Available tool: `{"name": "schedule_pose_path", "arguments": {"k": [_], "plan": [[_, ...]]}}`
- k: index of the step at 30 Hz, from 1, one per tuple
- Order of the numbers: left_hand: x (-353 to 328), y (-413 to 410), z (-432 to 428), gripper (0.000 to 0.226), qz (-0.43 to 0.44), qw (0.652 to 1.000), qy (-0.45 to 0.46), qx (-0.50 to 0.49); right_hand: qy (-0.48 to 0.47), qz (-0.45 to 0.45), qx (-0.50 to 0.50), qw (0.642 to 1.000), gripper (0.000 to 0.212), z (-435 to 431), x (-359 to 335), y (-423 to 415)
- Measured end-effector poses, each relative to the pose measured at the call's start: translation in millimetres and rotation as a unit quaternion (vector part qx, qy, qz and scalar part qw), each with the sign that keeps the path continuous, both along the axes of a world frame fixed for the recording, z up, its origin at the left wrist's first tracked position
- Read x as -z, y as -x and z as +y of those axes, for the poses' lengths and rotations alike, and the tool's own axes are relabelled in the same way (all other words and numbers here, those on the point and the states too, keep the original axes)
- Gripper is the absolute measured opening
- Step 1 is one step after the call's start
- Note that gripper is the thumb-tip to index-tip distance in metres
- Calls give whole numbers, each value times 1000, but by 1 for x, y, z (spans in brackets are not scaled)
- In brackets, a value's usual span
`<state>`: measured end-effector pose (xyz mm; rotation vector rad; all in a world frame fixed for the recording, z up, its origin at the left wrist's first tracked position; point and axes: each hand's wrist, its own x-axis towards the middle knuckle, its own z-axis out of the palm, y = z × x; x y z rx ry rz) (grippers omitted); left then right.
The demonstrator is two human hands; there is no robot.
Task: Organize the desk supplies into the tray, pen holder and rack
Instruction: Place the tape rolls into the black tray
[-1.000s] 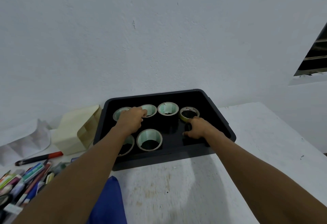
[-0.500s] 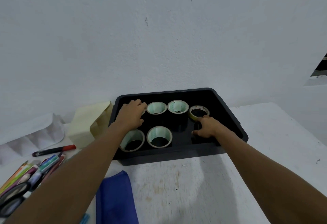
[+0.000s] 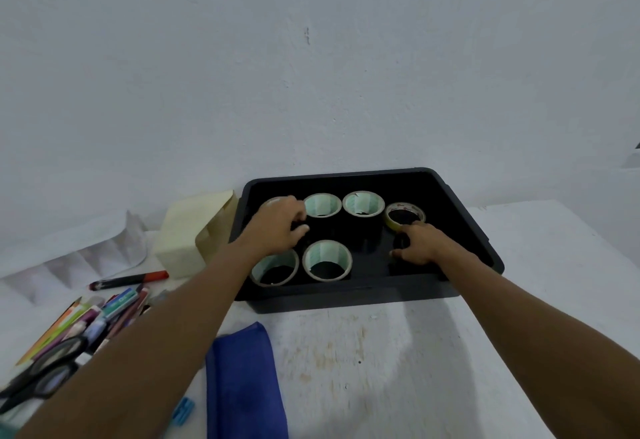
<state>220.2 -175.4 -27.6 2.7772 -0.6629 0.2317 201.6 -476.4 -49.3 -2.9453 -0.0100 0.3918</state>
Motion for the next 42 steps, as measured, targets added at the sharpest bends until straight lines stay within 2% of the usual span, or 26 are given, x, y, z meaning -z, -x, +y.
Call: {"name": "schedule_pose_path", "arguments": {"k": [2, 4, 7, 10, 13, 16, 19, 22, 25, 29, 34, 38, 42], "plan": [[0, 12, -10, 21, 143, 989, 12, 24, 4, -5, -9, 1000, 60, 1, -2, 1], [3, 21, -13, 20, 206, 978, -23, 27, 6, -8, -21, 1000, 52, 2, -4, 2], [5, 29, -13, 13, 175, 984, -41, 1, 1, -24, -35, 999, 44, 4, -9, 6], [3, 39, -18, 21, 137, 987, -83, -10, -36, -89, -48, 994, 38, 5, -18, 13], [5, 45, -15, 33, 141, 987, -74, 10, -84, -142, -80, 983, 35, 13, -27, 21], [3, 51, -4, 44, 118, 991, -65, 6, -140, -90, -104, 981, 36, 33, -32, 31], [-4, 56, 12, 43, 51, 990, -120, -47, -187, -34, -103, 976, 34, 64, -33, 42], [-3, 62, 28, 40, 54, 982, -159, -85, -149, -33, -100, 983, 33, 88, -27, 45], [1, 69, 35, 40, 80, 987, -108, -94, -141, -52, -78, 986, 33, 94, -24, 45], [2, 74, 33, 33, 31, 992, -53, -110, -183, -61, -57, 980, 30, 88, -26, 49], [-3, 78, 31, 33, 59, 989, -49, -123, -168, -54, -49, 983, 36, 91, -26, 49], [-3, 82, 31, 29, 37, 990, -41, -132, -169, -53, -43, 983, 32, 93, -25, 51], [10, 76, 35, 41, 8, 990, -54, -130, -93, -65, -27, 993, 33, 100, -24, 57]]}}
